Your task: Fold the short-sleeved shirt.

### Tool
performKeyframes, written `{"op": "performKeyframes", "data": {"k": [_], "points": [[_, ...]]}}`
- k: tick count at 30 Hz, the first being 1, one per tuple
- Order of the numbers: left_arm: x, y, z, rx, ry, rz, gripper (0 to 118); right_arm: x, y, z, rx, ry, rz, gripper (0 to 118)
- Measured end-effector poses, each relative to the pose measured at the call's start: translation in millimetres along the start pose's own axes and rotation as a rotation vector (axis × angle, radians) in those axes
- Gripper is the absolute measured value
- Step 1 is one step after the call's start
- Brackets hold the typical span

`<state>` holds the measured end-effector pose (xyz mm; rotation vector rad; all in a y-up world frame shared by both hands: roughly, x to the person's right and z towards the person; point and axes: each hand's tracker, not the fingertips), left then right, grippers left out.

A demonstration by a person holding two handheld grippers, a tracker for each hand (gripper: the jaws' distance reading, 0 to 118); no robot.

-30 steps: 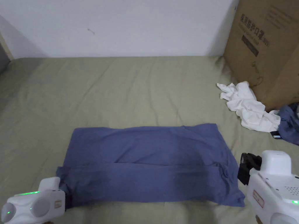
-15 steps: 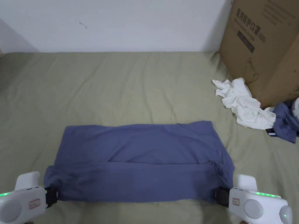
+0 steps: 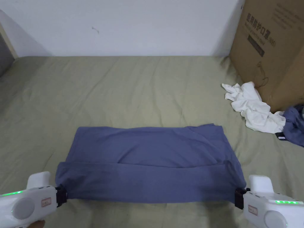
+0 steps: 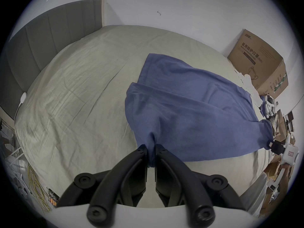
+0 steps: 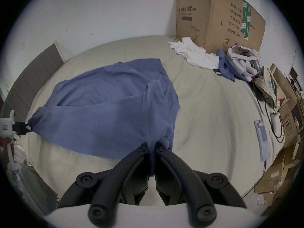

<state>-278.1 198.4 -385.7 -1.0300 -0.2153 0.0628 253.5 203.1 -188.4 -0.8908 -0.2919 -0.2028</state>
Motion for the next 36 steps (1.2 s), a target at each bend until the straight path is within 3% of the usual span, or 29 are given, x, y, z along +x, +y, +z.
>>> {"op": "performKeyframes", "data": {"k": [5,12,18,22,24,25,27,28,30,33,36], "points": [[0.3,-18.0,25.3,0.007,-0.003,-0.020,12,9.9,-15.5,29.4,-0.021,0.067,-0.045,8],[-16.7,-64.3,25.0,-0.089,0.016,-0.006,12,21.6,-57.5,27.6,-0.109,0.068,-0.095,8],[-15.9,-80.3,-3.1,-0.109,0.055,0.024,12,15.4,-83.6,-14.5,-0.177,0.013,-0.132,8],[-12.7,-80.4,0.3,-0.100,0.065,0.016,12,5.0,-80.0,-6.9,-0.163,-0.024,-0.095,8],[-14.4,-80.2,3.1,-0.093,0.057,0.019,13,4.7,-77.5,-1.8,-0.158,-0.029,-0.090,14],[-15.0,-77.8,8.3,-0.085,0.035,0.049,20,3.5,-74.5,4.0,-0.149,-0.034,-0.088,25],[-12.0,-71.3,24.9,-0.063,0.003,0.100,69,1.3,-64.0,21.1,-0.092,-0.024,-0.067,86],[-9.8,-66.9,34.3,-0.041,-0.017,0.119,84,1.3,-55.6,30.3,-0.069,0.006,-0.063,107],[-2.7,-55.7,59.7,0.051,-0.056,0.121,87,-2.8,-35.5,53.4,-0.007,0.035,-0.058,113],[13.0,-30.9,103.9,0.219,-0.111,0.103,116,-13.3,2.5,104.5,0.184,0.056,-0.031,114],[34.9,-5.7,150.0,0.401,-0.166,0.031,118,-27.4,36.2,155.2,0.384,0.081,-0.012,116]]}}
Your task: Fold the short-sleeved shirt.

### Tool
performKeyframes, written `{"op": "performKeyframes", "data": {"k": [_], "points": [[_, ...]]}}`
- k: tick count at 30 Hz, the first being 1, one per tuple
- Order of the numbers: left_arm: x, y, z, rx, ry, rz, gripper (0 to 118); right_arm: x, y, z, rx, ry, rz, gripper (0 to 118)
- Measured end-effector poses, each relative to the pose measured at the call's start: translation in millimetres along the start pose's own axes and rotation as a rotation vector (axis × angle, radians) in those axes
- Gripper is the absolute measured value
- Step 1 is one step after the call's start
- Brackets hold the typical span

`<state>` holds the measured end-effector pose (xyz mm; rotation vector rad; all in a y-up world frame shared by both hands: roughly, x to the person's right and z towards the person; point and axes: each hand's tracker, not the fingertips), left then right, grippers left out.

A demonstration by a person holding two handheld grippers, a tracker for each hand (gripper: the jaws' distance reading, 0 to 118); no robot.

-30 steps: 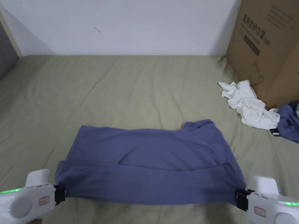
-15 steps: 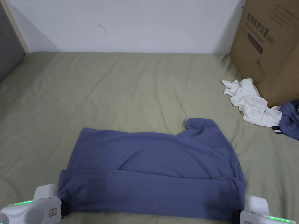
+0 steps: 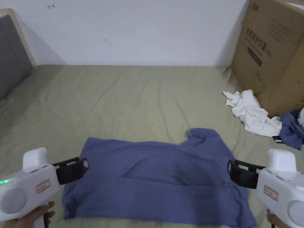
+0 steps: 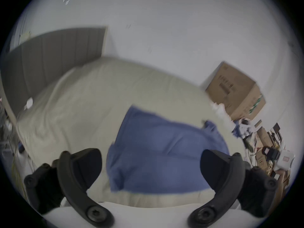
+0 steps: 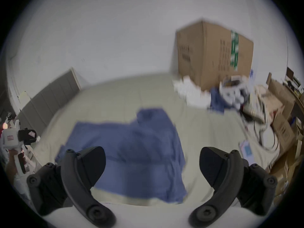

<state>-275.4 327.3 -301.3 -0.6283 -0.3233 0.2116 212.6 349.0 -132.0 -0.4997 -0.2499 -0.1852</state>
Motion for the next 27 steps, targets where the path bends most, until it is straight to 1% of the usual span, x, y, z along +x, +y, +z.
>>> {"op": "performKeyframes", "data": {"k": [1,3,6,8,11,14,15,16,17,18,19,20,21,23,24,25,27], "points": [[10.2,12.4,9.0,0.070,-0.007,-0.035,118,-7.2,14.3,10.7,0.064,0.002,0.005,118],[32.0,32.0,22.5,0.152,0.012,-0.081,118,-20.7,34.7,29.0,0.184,0.008,0.023,118],[56.1,51.7,34.1,0.251,0.024,-0.138,118,-42.8,56.2,49.5,0.292,-0.001,0.047,118],[66.6,60.5,36.6,0.295,0.009,-0.131,118,-51.4,64.0,54.3,0.325,-0.004,0.058,118],[79.9,63.4,39.1,0.340,-0.020,-0.157,118,-63.0,65.5,59.3,0.365,-0.017,0.064,118],[92.9,57.3,39.6,0.394,-0.023,-0.184,118,-66.2,63.5,54.3,0.374,-0.037,0.073,118],[96.0,52.8,38.4,0.418,-0.008,-0.194,118,-68.5,61.8,53.8,0.376,-0.048,0.074,117],[98.7,48.1,37.5,0.452,0.010,-0.202,118,-67.3,59.9,50.9,0.380,-0.053,0.071,113],[100.2,44.4,37.0,0.461,0.011,-0.209,113,-67.7,58.4,50.5,0.382,-0.055,0.069,94],[100.9,39.9,37.1,0.465,0.008,-0.208,101,-68.4,56.5,50.4,0.384,-0.055,0.068,67],[102.0,36.3,37.0,0.471,0.005,-0.207,80,-70.0,54.8,49.5,0.386,-0.066,0.071,32],[101.3,34.0,37.0,0.477,-0.013,-0.204,30,-69.0,52.6,46.7,0.398,-0.081,0.073,5],[100.5,32.0,36.3,0.477,-0.043,-0.199,3,-69.4,51.0,45.1,0.411,-0.111,0.071,5],[100.8,28.1,32.9,0.487,-0.026,-0.202,3,-65.6,49.6,44.6,0.413,-0.051,0.060,3],[100.5,28.4,32.5,0.483,-0.033,-0.208,3,-66.6,48.1,43.8,0.417,-0.059,0.061,3],[100.9,30.5,30.9,0.470,-0.029,-0.209,3,-68.2,47.2,42.9,0.431,-0.084,0.080,3],[97.5,31.5,26.2,0.457,-0.028,-0.207,3,-66.4,50.0,39.2,0.418,-0.078,0.086,3]]}}
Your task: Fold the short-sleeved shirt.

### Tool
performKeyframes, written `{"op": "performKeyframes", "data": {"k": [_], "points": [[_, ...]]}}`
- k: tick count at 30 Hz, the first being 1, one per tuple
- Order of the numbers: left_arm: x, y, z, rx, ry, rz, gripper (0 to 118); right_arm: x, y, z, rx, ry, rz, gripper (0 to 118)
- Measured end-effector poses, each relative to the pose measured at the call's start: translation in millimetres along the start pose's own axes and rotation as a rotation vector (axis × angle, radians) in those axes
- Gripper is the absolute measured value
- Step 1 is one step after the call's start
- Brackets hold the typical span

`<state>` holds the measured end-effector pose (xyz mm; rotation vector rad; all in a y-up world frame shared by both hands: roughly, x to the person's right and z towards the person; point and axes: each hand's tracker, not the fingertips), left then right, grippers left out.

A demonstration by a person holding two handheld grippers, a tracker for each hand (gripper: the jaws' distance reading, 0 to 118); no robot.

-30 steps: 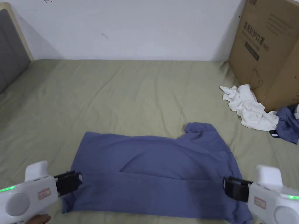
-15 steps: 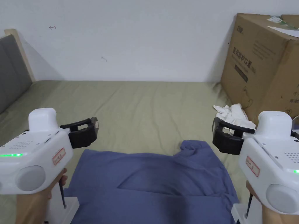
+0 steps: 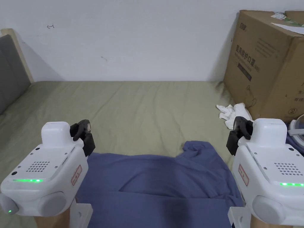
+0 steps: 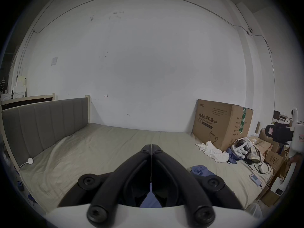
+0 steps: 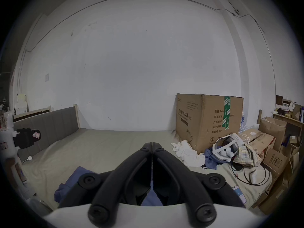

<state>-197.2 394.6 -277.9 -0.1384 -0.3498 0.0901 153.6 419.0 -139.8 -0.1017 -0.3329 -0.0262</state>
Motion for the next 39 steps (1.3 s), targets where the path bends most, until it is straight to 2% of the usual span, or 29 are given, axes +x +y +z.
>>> {"op": "performKeyframes", "data": {"k": [8,14,17,18,19,20,21,24,26,30,35,38,39], "points": [[-24.9,2.6,-46.5,-0.128,0.007,0.008,3,0.9,-5.1,-28.0,-0.031,0.016,-0.020,3],[-65.4,-8.6,-121.4,-0.251,0.020,0.037,3,1.5,-11.6,-65.5,-0.069,0.003,0.000,3],[-91.0,-21.4,-172.6,-0.397,0.038,0.120,5,2.3,-18.2,-88.3,-0.093,-0.006,0.011,3],[-100.2,-28.3,-192.7,-0.460,0.059,0.141,10,2.6,-21.3,-96.9,-0.103,-0.008,0.012,3],[-108.9,-36.8,-211.0,-0.501,0.075,0.159,26,3.0,-24.6,-105.6,-0.113,-0.011,0.014,3],[-111.6,-42.9,-223.0,-0.548,0.083,0.172,58,3.2,-27.7,-113.5,-0.124,-0.013,0.018,3],[-118.3,-52.3,-241.1,-0.618,0.091,0.181,78,3.0,-31.3,-122.0,-0.141,-0.016,0.026,3],[-131.5,-83.2,-283.8,-0.762,0.133,0.176,90,3.3,-42.7,-145.1,-0.175,-0.022,0.038,3],[-137.0,-103.0,-305.8,-0.832,0.168,0.156,105,4.6,-50.4,-158.1,-0.200,-0.029,0.041,3],[-145.8,-137.9,-332.8,-0.883,0.170,0.159,115,7.3,-67.9,-182.3,-0.252,-0.044,0.045,3],[-158.1,-172.1,-357.6,-0.949,0.150,0.134,116,8.3,-87.9,-200.4,-0.305,-0.064,0.044,3],[-154.9,-184.9,-360.8,-1.020,0.151,0.066,114,8.1,-97.3,-204.9,-0.330,-0.064,0.036,3],[-152.1,-188.6,-360.9,-1.012,0.139,0.053,105,7.5,-100.2,-206.3,-0.338,-0.064,0.036,3]]}}
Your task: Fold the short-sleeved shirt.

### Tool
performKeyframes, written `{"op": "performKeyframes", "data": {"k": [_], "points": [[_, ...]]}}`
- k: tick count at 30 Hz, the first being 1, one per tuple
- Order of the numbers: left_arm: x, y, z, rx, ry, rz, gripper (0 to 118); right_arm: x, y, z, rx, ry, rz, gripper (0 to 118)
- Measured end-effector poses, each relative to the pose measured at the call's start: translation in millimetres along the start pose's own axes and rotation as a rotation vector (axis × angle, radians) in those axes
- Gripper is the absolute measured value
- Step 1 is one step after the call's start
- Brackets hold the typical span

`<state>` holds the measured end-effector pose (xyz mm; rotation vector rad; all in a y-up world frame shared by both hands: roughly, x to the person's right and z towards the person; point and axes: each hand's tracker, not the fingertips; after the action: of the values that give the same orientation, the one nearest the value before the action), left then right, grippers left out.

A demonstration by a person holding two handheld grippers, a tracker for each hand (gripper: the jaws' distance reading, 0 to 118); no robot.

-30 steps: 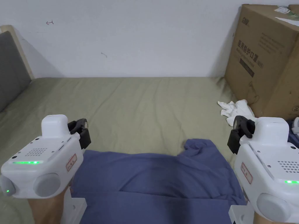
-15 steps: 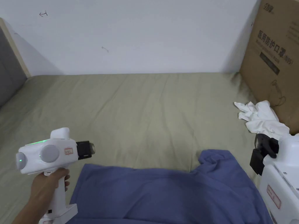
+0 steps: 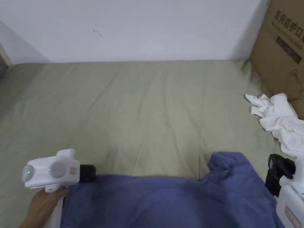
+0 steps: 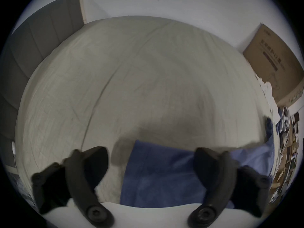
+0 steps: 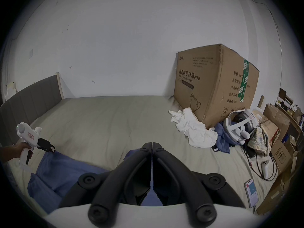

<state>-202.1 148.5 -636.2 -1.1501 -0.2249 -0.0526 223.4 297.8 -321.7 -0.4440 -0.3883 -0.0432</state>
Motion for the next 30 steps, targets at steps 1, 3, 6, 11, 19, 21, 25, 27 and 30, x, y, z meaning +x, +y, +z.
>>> {"op": "performKeyframes", "data": {"k": [1,3,6,11,19,21,25,27,30], "points": [[4.0,-3.8,-1.4,0.004,-0.005,-0.029,87,-0.2,-2.0,-1.7,-0.008,0.002,-0.001,3],[14.1,-9.1,-2.6,0.026,0.055,-0.112,68,1.7,-5.6,-3.1,-0.021,0.004,-0.002,3],[19.9,-11.9,5.2,0.048,0.017,-0.135,19,9.2,-9.1,-7.7,-0.044,0.003,-0.016,3],[22.9,-17.3,35.8,0.143,-0.038,-0.129,9,33.6,-9.1,-36.2,-0.111,-0.004,-0.050,8],[32.9,-42.5,101.1,0.274,-0.095,-0.125,9,66.4,-31.8,-132.6,-0.310,-0.009,-0.104,115],[33.8,-41.8,104.1,0.274,-0.094,-0.130,9,68.6,-41.4,-154.3,-0.374,-0.007,-0.094,115],[32.3,-39.5,102.4,0.269,-0.102,-0.130,9,62.8,-66.0,-192.9,-0.531,-0.029,-0.010,115],[31.7,-39.9,101.9,0.269,-0.099,-0.129,9,57.4,-75.9,-199.9,-0.572,-0.018,0.018,103],[29.2,-40.0,99.1,0.258,-0.110,-0.107,9,51.7,-87.7,-204.8,-0.617,-0.004,0.025,76]]}}
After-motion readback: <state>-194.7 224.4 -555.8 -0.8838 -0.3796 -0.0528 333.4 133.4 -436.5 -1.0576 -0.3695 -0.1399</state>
